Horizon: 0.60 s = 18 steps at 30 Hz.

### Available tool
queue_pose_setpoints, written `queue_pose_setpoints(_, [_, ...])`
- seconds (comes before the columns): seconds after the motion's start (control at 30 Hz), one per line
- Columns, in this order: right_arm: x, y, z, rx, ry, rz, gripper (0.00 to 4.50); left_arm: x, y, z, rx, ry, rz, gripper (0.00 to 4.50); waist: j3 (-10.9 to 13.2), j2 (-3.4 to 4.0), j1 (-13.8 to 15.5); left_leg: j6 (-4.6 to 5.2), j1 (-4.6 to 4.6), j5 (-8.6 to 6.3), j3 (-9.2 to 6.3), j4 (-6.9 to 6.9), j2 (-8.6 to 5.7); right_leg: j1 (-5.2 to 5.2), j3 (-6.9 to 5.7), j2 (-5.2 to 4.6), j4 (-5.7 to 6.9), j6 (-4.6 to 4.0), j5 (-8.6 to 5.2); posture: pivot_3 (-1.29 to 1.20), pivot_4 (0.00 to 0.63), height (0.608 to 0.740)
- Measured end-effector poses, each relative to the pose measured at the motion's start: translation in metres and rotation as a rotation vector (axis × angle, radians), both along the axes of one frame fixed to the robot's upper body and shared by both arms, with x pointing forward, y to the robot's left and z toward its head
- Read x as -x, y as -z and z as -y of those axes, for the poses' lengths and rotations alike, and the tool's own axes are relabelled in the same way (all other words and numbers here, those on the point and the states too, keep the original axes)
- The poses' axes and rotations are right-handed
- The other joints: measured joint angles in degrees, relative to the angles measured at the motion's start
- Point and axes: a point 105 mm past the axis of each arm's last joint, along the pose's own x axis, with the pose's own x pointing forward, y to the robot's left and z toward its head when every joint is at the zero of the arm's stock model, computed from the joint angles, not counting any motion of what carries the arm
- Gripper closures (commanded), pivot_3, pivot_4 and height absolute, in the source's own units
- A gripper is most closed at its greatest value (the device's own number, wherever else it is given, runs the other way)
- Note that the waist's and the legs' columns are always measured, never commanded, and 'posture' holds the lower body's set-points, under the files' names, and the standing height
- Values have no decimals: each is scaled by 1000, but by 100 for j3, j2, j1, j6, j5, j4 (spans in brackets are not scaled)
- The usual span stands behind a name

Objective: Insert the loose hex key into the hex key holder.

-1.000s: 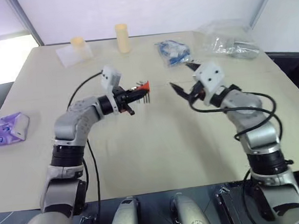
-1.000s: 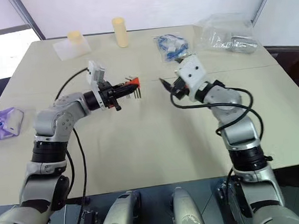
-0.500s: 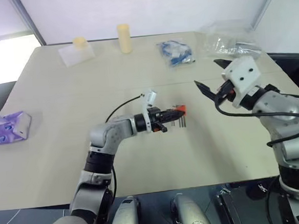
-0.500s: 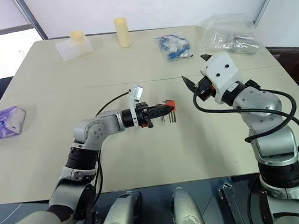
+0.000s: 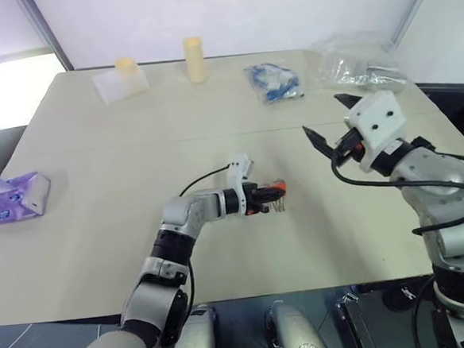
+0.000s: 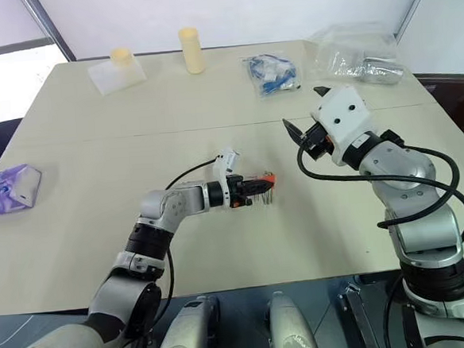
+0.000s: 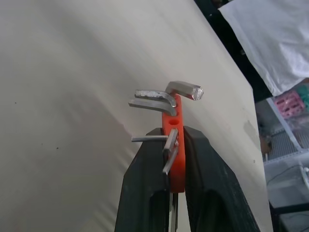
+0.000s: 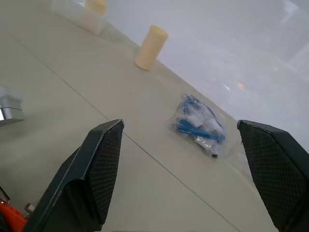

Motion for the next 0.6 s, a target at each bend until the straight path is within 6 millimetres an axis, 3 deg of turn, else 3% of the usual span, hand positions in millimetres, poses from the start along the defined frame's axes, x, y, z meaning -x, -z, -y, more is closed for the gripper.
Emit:
queue_pose_setpoints(0.2, [0, 2, -3, 5, -10, -7, 571, -2, -8, -2, 37, -9, 4, 129, -1, 0, -11, 0, 15, 0, -1, 0, 3, 14, 0, 2, 0, 0, 0, 0, 150, 740])
queue_pose_setpoints(0.37, [-3, 0, -9, 10, -31, 3, 571, -13, -11, -23, 37, -83, 7, 51, -1, 0, -43, -1, 19, 0, 0, 2, 9, 14, 1, 11, 1, -1, 1, 0, 150, 740])
queue_pose_setpoints(0.6, [-8, 5, -13, 22, -61, -18, 571, -23, -17, -87, -131, -164, 206, 51, -1, 1, -55, -2, 15, 1, 2, -13, 12, 2, 5, 10, 1, -3, 0, 0, 150, 740])
